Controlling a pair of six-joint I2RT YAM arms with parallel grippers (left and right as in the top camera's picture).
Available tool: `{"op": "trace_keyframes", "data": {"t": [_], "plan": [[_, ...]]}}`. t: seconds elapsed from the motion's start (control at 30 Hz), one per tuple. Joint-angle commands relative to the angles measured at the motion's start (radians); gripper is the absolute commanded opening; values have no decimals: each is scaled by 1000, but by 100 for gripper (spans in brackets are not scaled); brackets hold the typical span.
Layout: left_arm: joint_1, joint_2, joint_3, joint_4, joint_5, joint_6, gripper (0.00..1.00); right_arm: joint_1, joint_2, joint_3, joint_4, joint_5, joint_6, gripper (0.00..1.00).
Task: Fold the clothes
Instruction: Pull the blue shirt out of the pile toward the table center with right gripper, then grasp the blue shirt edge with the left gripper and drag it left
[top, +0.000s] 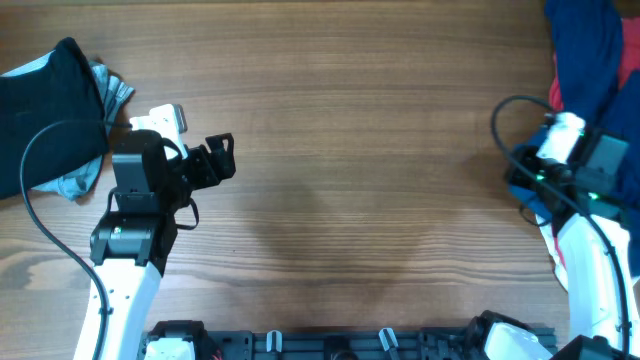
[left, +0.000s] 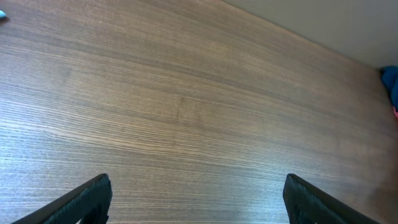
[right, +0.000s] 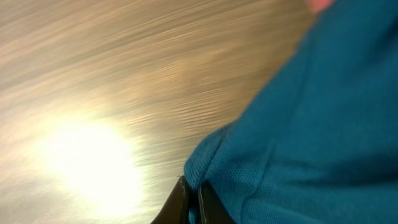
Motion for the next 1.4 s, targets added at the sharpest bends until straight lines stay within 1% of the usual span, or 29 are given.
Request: {"op": "trace_keyframes", "data": {"t": [0.0,0.03,0.13,0.3,0.37,0.5,0.57,0.67,0.73,0.8,0.87,0.9,0.93,0.97,1.0,1.03,1.1,1.13,1.23,1.37], "plan": [[6,0,16,3,-8,-1,89,160,-11,25,0,-174,-44,4],[6,0,16,3,-8,-1,89,205,-11,25,3,-174,-43,4],[6,0,16,3,-8,-1,89,405,-10,25,32,-117,42,4],[6,0,16,3,-8,-1,89,686,-4,25,104,-22,87,4],[6,0,17,3,-8,-1,89,742,16,25,131,-5,94,4],[6,0,17,3,-8,-1,91,804,100,25,280,-5,210,4],[6,0,16,3,-8,-1,91,813,167,25,414,-4,308,4],[6,0,16,3,-8,-2,92,814,312,25,668,-15,538,4],[6,0,16,3,-8,-5,92,815,399,34,815,-78,610,4],[6,0,16,3,-8,-5,96,816,446,79,822,-106,605,4],[6,0,16,3,-2,-9,100,816,454,119,769,-114,546,6],[6,0,16,3,10,-9,100,813,447,138,717,-113,490,37],[6,0,16,3,27,-8,100,806,435,161,643,-99,427,99],[6,0,16,3,46,-8,100,793,415,184,541,-32,386,99],[6,0,16,3,63,-9,100,776,388,211,417,85,370,99],[6,0,16,3,71,-9,100,763,371,228,342,154,370,100],[6,0,16,3,103,-14,100,710,300,261,138,319,371,100],[6,2,16,4,117,-33,100,683,261,262,80,368,371,100],[-26,39,16,5,135,-39,100,594,132,262,-39,480,367,100],[-141,151,16,66,135,-46,99,479,-1,262,-109,481,330,100]]}}
